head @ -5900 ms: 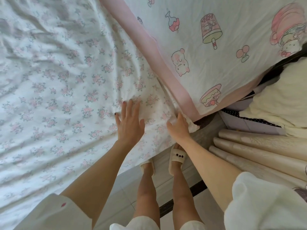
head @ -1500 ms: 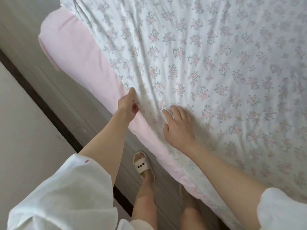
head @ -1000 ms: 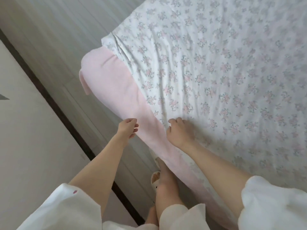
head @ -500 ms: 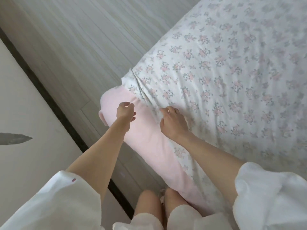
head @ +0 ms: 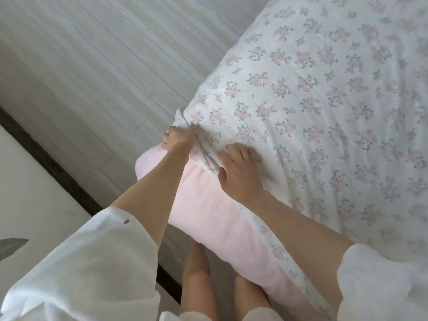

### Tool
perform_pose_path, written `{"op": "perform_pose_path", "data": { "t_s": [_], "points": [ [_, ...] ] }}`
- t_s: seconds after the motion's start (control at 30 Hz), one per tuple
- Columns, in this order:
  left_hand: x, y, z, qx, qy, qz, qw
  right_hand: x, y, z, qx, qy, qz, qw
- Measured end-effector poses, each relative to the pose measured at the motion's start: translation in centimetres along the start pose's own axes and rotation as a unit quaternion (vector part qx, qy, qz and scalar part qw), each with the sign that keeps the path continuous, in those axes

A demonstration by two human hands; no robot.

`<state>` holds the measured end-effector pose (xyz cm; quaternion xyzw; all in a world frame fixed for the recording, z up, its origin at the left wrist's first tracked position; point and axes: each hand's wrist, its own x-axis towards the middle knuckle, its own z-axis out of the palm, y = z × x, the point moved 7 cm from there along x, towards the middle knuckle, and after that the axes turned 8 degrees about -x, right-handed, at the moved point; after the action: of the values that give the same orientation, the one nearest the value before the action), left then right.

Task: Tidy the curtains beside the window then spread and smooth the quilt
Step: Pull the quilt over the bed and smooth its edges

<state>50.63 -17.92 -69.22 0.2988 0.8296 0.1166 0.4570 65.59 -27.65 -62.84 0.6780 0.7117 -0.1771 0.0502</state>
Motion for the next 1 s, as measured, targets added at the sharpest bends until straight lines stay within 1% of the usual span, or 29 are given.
{"op": "perform_pose_path", "data": {
  "t_s": [0.07,0.13,0.17,0.2,0.23,0.27,0.33,0.37,0.4,0.47,0.53,0.57,0.6,0.63,0.7,0.77,0.83,0.87,0.93,1.0],
  "points": [
    [1.3,0.2,0.8,0.016,-0.022,-0.03,0.999,0.6,-0.2,0.2,-0.017,0.013,0.025,0.999],
    [2.3,0.4,0.8,0.013,-0.029,-0.025,0.999,1.0,-0.9,0.9,-0.053,0.001,0.04,0.998],
    [2.6,0.2,0.4,-0.02,-0.025,-0.029,0.999,1.0,-1.1,1.3,-0.071,-0.012,0.045,0.996],
    [3.0,-0.4,-0.4,-0.084,-0.026,-0.057,0.994,1.1,-1.5,1.7,-0.086,-0.029,0.055,0.994],
    [3.1,-1.3,-1.1,-0.173,-0.033,-0.1,0.979,1.1,-1.8,2.0,-0.097,-0.048,0.067,0.992],
    [3.3,-2.2,-1.8,-0.272,-0.049,-0.149,0.949,1.1,-2.2,2.3,-0.107,-0.066,0.079,0.989],
    [3.2,-3.8,-3.0,-0.456,-0.082,-0.21,0.861,1.1,-2.8,2.4,-0.115,-0.074,0.106,0.985],
    [2.8,-4.3,-3.7,-0.51,-0.104,-0.228,0.823,1.2,-3.4,2.0,-0.11,-0.07,0.111,0.985],
    [2.3,-4.8,-4.3,-0.541,-0.126,-0.24,0.796,1.2,-4.1,1.9,-0.103,-0.065,0.107,0.987],
    [1.5,-5.2,-4.8,-0.554,-0.191,-0.269,0.765,1.4,-5.6,1.5,-0.089,-0.05,0.092,0.991],
    [0.6,-4.2,-4.3,-0.506,-0.256,-0.288,0.772,1.1,-5.7,1.6,-0.076,-0.053,0.106,0.99],
    [0.9,-3.2,-4.8,-0.483,-0.273,-0.276,0.785,1.5,-6.5,1.6,-0.083,-0.054,0.108,0.989],
    [1.1,-2.1,-5.0,-0.46,-0.274,-0.255,0.805,1.5,-6.6,1.7,-0.082,-0.053,0.111,0.989],
    [1.7,-1.3,-5.2,-0.451,-0.262,-0.232,0.821,1.8,-6.8,1.5,-0.084,-0.05,0.112,0.989],
    [2.6,-0.6,-5.7,-0.469,-0.214,-0.202,0.833,2.1,-6.8,1.0,-0.083,-0.041,0.105,0.99],
    [3.4,-1.7,-6.9,-0.507,-0.163,-0.195,0.824,2.5,-7.1,0.4,-0.088,-0.024,0.088,0.992],
    [3.9,-3.9,-8.1,-0.532,-0.107,-0.205,0.815,2.6,-7.9,-0.1,-0.081,0.002,0.07,0.994],
    [4.1,-5.0,-8.4,-0.534,-0.075,-0.216,0.814,2.5,-8.4,0.1,-0.071,-0.002,0.059,0.996],
    [4.8,-6.9,-8.7,-0.505,-0.013,-0.239,0.829,2.0,-9.7,1.4,-0.066,-0.039,0.033,0.997],
    [5.0,-7.2,-8.3,-0.466,-0.006,-0.276,0.841,1.9,-10.0,2.3,-0.068,-0.056,0.026,0.996]
  ]
}}
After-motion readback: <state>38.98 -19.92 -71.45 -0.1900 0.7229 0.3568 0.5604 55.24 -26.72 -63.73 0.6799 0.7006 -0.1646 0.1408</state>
